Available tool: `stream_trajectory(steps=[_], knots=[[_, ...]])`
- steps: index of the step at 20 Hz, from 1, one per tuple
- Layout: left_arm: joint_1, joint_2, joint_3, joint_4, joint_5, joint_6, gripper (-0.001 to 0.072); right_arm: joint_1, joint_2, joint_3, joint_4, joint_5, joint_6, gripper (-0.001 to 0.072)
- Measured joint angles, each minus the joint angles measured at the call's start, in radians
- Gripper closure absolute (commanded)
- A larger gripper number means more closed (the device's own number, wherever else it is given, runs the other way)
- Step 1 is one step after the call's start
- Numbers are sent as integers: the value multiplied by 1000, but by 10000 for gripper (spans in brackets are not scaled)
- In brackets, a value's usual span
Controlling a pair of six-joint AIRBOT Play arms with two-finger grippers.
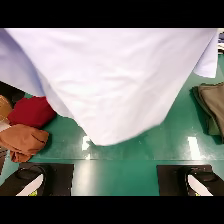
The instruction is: Fold the shirts.
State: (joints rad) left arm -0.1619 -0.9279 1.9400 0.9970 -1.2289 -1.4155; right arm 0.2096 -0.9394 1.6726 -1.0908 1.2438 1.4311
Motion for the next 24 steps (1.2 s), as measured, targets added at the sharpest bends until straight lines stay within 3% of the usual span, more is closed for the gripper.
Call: stream_trajectory(steps=[5, 7, 12, 18, 19, 20, 21, 24], knots=[[0, -126, -283, 28, -105, 0, 678, 14, -277, 2, -11, 166, 23, 698], [0, -196, -426, 43, -91, 10, 678, 17, -406, 2, -15, 192, 26, 697], [0, -412, -597, 66, 106, 46, 678, 18, -644, 1, -13, 100, 34, 697], [0, -550, -592, 72, 304, 61, 678, 2, -729, 2, -9, -26, 43, 688], [0, -557, -592, 74, 319, 63, 678, -2, -732, 2, -9, -31, 45, 548], [0, -563, -591, 75, 329, 64, 678, -5, -735, 2, -9, -32, 45, 286], [0, -566, -591, 75, 332, 65, 678, -7, -737, 2, -8, -27, 45, 233], [0, -572, -590, 76, 315, 86, 678, -24, -739, 2, -3, 18, 45, 233]])
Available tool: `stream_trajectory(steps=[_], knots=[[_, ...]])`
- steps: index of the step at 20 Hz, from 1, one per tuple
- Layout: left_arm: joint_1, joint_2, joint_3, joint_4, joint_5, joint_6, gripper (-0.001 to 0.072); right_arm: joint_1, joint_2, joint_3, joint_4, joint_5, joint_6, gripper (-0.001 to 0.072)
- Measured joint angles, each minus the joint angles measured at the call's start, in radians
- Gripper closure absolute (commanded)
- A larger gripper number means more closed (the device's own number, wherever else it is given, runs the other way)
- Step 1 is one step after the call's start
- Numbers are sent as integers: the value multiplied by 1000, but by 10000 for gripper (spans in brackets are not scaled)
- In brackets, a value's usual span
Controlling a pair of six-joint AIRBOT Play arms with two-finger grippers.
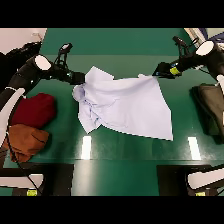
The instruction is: Fold the shirts.
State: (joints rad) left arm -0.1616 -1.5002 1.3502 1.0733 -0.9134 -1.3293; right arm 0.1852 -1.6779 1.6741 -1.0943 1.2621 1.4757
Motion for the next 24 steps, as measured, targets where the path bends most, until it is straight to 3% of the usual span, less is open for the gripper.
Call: stream_trajectory(steps=[5, 9, 15, 16, 17, 18, 19, 24], knots=[[0, -3, 0, 5, -53, 21, 678, -48, 10, 0, -2, 99, -26, 233], [0, -3, 0, 6, -74, 26, 677, -84, 0, -13, -6, 158, -115, 233], [0, -3, 0, 4, -82, 27, 678, -80, -53, -84, 8, 71, -198, 235], [0, -3, 0, 4, -82, 27, 678, -71, -64, -89, 13, 52, -206, 256], [0, -3, 0, 4, -82, 27, 678, -63, -73, -93, 15, 31, -211, 355], [0, -3, 0, 4, -82, 27, 678, -54, -83, -96, 15, 10, -216, 553], [0, -3, 0, 4, -83, 27, 678, -45, -90, -98, 18, -10, -220, 696], [0, 44, 13, 38, -94, 0, 679, -27, -89, -48, 18, -26, -226, 697]])
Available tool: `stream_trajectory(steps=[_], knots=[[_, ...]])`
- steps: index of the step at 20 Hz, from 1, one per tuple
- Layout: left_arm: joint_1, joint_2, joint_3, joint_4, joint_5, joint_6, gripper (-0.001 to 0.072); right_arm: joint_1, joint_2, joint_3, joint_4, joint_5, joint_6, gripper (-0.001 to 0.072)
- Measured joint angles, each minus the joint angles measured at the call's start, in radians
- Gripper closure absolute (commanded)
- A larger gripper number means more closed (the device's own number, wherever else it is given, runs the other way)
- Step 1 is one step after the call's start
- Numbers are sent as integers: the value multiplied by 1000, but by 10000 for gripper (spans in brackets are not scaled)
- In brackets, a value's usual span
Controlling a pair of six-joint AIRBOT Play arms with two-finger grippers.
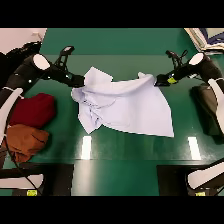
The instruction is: Fold the shirts.
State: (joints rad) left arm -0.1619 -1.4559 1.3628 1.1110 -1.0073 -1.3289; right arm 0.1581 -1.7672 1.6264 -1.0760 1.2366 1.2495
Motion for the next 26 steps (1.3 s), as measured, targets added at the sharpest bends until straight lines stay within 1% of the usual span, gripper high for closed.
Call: stream_trajectory(steps=[3, 7, 11, 14, 17, 20, 23, 26], knots=[[0, 115, 53, 93, -2, -38, 679, -17, 77, 83, 2, 36, -1, 697], [0, 326, 185, 173, -3, -59, 679, -40, 266, 213, 11, 93, -2, 697], [0, 516, 333, 180, -11, -73, 679, -42, 473, 288, 11, 137, -2, 697], [0, 607, 449, 167, -36, -104, 679, -44, 619, 276, 10, 159, -2, 697], [0, 647, 576, 147, -97, -141, 679, -48, 747, 209, -24, 169, 31, 697], [0, 652, 632, 119, -149, -157, 679, -49, 826, 110, -85, 174, 76, 697], [0, 600, 589, 111, -231, -163, 679, -42, 821, -8, -130, 178, 106, 697], [0, 500, 442, 110, -320, -164, 679, -24, 725, -123, -164, 178, 120, 697]])
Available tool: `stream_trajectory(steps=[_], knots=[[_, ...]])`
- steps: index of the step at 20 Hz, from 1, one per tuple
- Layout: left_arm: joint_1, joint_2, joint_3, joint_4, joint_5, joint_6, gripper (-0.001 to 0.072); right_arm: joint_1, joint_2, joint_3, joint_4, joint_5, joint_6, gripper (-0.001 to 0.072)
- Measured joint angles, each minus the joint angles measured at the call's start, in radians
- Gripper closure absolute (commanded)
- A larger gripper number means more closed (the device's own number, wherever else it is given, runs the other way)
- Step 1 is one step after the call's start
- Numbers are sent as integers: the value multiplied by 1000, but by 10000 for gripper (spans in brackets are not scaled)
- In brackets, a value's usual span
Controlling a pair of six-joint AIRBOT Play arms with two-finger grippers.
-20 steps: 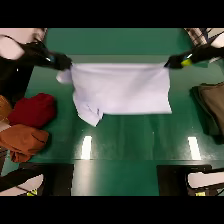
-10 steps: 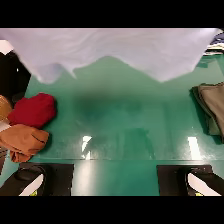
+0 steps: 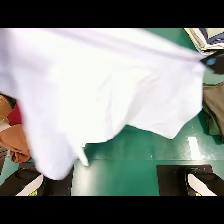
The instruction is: Fold the shirts.
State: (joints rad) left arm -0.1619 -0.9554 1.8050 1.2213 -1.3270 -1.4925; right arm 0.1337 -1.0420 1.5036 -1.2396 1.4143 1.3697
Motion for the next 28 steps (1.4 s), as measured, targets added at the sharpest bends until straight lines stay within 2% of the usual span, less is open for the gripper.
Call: stream_trajectory(steps=[4, 8, 12, 13, 14, 15, 16, 18, 23, 25, 28], knots=[[1, -184, -304, -13, -19, 6, 678, 6, -206, -98, -6, -44, 6, 697], [0, -393, -490, -29, 119, 51, 678, -5, -405, -61, 0, -119, 8, 697], [0, -539, -489, -48, 274, 84, 674, -10, -553, 71, 6, -140, 9, 695], [1, -557, -478, -52, 308, 87, 475, -10, -581, 102, 6, -140, 9, 685], [1, -570, -465, -53, 333, 90, 255, -10, -608, 132, 5, -136, 10, 553], [2, -579, -452, -53, 346, 92, 208, -11, -628, 157, 2, -130, 11, 365], [2, -586, -439, -56, 359, 92, 206, -12, -648, 181, 2, -120, 11, 334], [4, -594, -408, -58, 352, 92, 206, -11, -671, 221, 6, -93, 11, 334], [81, -567, -358, -53, 173, 89, 206, -43, -641, 271, 8, 13, 11, 334], [122, -516, -420, -52, 112, 88, 206, -72, -584, 234, 11, 53, 8, 334], [150, -423, -597, -58, 90, 87, 206, -121, -466, 112, 15, 84, -3, 334]])
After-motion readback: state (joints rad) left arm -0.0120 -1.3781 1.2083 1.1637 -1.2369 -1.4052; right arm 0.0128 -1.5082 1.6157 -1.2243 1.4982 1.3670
